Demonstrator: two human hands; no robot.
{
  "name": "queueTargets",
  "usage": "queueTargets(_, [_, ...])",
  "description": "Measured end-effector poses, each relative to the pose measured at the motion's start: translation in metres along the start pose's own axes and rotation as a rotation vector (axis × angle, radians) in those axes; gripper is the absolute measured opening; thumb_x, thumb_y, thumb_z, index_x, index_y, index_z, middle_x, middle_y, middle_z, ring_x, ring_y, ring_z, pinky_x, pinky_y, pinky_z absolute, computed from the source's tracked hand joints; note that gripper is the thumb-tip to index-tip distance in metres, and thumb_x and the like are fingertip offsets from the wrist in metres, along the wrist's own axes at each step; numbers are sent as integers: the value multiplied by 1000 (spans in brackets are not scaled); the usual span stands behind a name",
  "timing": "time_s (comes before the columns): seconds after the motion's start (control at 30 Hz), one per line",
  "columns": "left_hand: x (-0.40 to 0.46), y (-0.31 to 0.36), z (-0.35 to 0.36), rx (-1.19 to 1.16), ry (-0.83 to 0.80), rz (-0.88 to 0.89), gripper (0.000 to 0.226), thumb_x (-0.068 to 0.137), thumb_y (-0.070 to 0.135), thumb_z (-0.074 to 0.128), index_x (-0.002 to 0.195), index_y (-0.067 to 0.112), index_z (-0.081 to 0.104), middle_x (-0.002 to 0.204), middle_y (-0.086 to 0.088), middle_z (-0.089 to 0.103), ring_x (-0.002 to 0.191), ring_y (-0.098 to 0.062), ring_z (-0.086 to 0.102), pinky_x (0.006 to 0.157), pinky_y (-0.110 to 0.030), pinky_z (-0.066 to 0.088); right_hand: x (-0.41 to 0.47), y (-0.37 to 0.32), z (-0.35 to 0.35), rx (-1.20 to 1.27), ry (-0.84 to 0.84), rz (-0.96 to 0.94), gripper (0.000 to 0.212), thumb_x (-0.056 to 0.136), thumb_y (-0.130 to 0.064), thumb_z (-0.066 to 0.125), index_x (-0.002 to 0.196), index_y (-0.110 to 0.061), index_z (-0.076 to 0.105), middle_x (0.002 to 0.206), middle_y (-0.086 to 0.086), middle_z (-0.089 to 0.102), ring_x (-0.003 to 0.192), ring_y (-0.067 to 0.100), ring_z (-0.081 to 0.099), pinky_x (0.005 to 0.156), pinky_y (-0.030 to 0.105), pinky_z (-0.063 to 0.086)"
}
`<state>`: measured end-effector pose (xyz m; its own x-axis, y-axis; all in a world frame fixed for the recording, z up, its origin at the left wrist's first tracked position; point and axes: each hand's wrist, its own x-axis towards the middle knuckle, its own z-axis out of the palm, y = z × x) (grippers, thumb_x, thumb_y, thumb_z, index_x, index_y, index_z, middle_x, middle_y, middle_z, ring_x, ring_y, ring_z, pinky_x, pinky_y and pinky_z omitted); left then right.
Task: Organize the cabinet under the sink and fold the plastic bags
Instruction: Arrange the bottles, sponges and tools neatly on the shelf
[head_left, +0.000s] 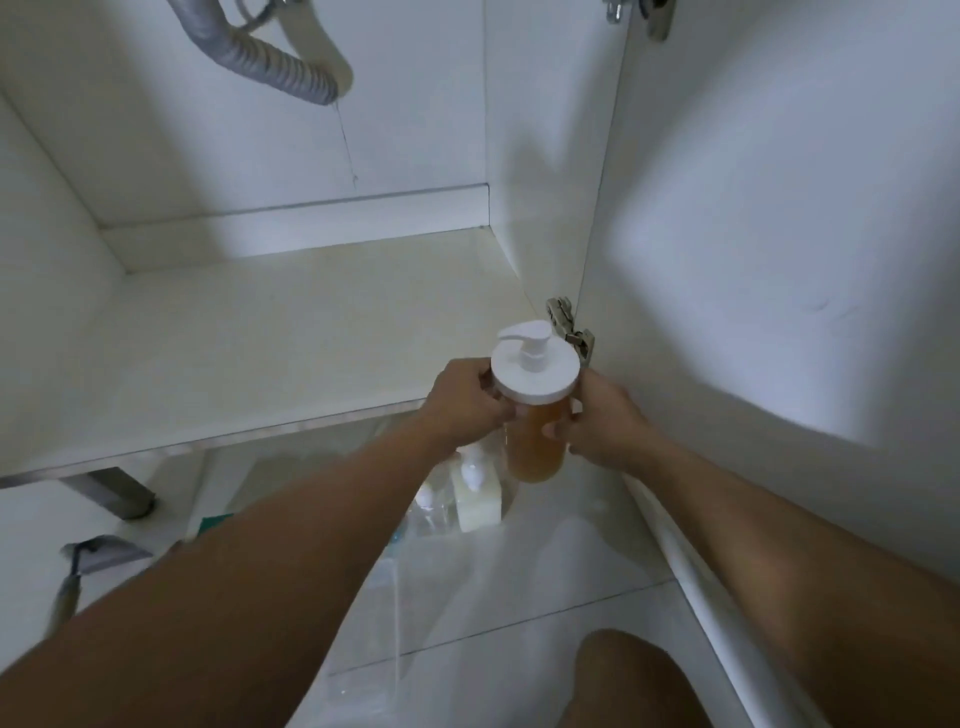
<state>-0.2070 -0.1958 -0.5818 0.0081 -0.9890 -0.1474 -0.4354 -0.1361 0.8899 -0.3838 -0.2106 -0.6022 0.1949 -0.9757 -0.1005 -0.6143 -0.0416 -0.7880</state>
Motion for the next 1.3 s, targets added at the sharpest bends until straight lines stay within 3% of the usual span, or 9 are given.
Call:
queueTargets(0.17, [1, 44, -42, 7, 76, 53, 49, 72, 8, 82, 119, 8, 64, 116, -5, 68, 108, -25, 62, 93, -48, 53, 19, -62, -25, -47, -16, -98, 52, 78, -8, 78, 125, -16, 57, 123, 3, 63, 109, 23, 62, 89, 44, 55])
queueTargets(0.27, [6, 60, -65, -6, 123, 27, 44, 75, 6, 80, 115, 8, 63, 116, -5, 66, 108, -26, 59, 95, -46, 52, 32, -95, -29, -59, -42, -114, 54, 83, -10, 76, 131, -15, 51, 124, 2, 60, 111, 23, 59, 80, 37, 58])
queueTargets(0.47, [36, 69, -104, 9, 172, 41, 46, 78, 10, 78, 120, 7, 59, 115, -6, 63, 109, -26, 58, 96, -42, 51, 73, -136, -21, -40, -93, -121, 60, 84, -6, 75, 135, -16, 45, 134, 5, 53, 117, 31, 58, 80, 42, 61])
queueTargets(0.9, [217, 37, -142, -116, 244, 15, 38, 76, 5, 79, 110, 5, 60, 110, -9, 63, 103, -28, 64, 85, -39, 58, 276, -145, 3, -78, -119, -47, 53, 82, 2, 74, 130, -6, 55, 120, 10, 60, 93, 27, 67, 69, 38, 63])
queueTargets(1.07, [288, 28, -150, -135, 236, -6, 25, 79, -1, 74, 99, 5, 61, 105, -13, 64, 101, -29, 66, 85, -40, 58, 346, -143, 8, -74, -49, -22, 55, 80, 13, 64, 132, -1, 55, 117, 14, 61, 95, 33, 65, 75, 44, 62])
queueTargets(1.3, [348, 20, -149, -128, 244, 42, 28, 78, -1, 72, 103, 8, 62, 115, -10, 64, 105, -31, 64, 85, -45, 58, 403, -133, 4, -10, -18, 40, 33, 81, 15, 59, 110, -2, 61, 104, 17, 67, 90, 34, 69, 79, 49, 60])
